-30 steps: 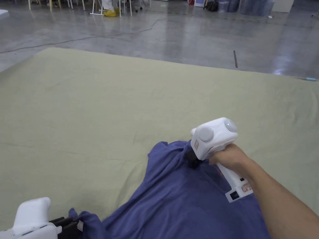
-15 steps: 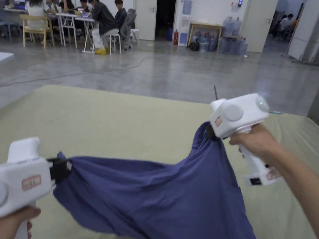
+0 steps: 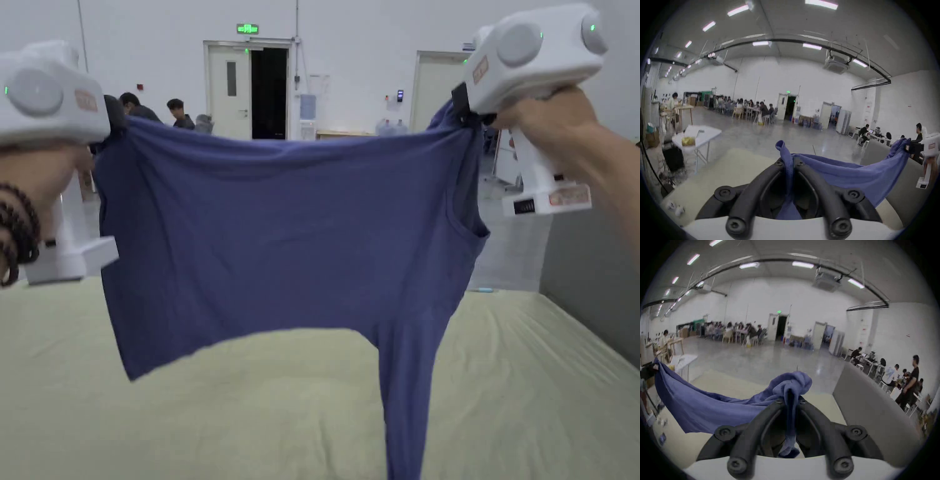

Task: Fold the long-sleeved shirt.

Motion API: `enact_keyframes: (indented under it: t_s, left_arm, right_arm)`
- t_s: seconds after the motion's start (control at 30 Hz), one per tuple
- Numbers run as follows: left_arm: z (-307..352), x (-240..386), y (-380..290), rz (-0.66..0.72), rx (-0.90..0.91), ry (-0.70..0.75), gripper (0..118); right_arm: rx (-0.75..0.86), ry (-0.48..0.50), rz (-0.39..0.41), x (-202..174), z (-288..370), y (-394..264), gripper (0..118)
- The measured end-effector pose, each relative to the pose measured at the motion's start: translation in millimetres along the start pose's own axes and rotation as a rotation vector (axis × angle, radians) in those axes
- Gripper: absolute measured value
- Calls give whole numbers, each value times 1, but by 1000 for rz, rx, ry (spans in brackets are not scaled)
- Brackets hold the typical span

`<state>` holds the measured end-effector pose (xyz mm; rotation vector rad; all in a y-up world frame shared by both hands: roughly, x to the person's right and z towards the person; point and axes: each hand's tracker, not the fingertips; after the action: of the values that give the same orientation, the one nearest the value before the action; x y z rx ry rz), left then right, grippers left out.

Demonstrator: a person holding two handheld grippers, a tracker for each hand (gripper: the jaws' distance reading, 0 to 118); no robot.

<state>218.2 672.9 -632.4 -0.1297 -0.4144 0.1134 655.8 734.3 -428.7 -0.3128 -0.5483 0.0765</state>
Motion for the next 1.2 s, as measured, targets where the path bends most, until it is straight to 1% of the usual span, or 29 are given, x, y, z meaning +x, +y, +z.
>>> enact_keyframes:
  t_s: [0.07,0.1,0.2,0.3,0.4,0.53,0.63,0.7,0.73,0.8,0.87,0.93,0.97,1.0,1.1,1.17,1.2]
  left_arm:
    - [-4,15,28,-30,23,1,3]
    - [-6,23,39,-53,31,24,3]
    - [-9,38,63,-61,65,35,3]
    - [-11,45,73,-37,76,13,3]
    - [-14,49,62,-62,73,8,3]
    - [-24,44,16,-86,15,-2,3]
    - [-33,36,-34,-60,-60,-4,3]
    - [-37,31,-66,-29,-123,-7,3]
    - [-34,30,-82,-22,-136,-16,3]
    - [-26,26,-104,-24,-152,-40,3]
    - [-11,17,-121,-12,-167,-57,3]
    - [17,5,-133,10,-166,-93,3]
    - [32,0,-141,9,-154,-96,3]
    - [48,-7,-149,6,-147,-107,3]
    - [101,-23,-180,-12,-150,-96,3]
    - [132,-34,-208,-44,-189,-102,3]
    - [151,-39,-226,-67,-197,-100,3]
  right_arm:
    - [49,-28,-10,7,4,23,10]
    - [87,-45,-6,9,8,33,10]
    - [137,-64,-40,15,14,51,10]
    - [125,-59,-76,21,13,61,10]
    - [110,-57,-67,23,7,44,10]
    - [18,-21,-101,23,-20,-11,10]
    - [-62,22,-144,20,-44,-64,10]
    - [-126,27,-128,13,-56,-97,10]
    - [-126,20,-117,8,-56,-115,10]
    - [-151,49,-122,7,-54,-139,10]
    - [-159,67,-120,6,-35,-160,10]
    - [-158,95,-69,5,-9,-178,10]
    - [-159,93,-46,5,6,-186,10]
    - [-164,103,-43,6,25,-197,10]
    - [-196,173,-89,11,70,-239,10]
    - [-212,201,-117,13,100,-273,10]
    - [-224,211,-115,13,115,-295,10]
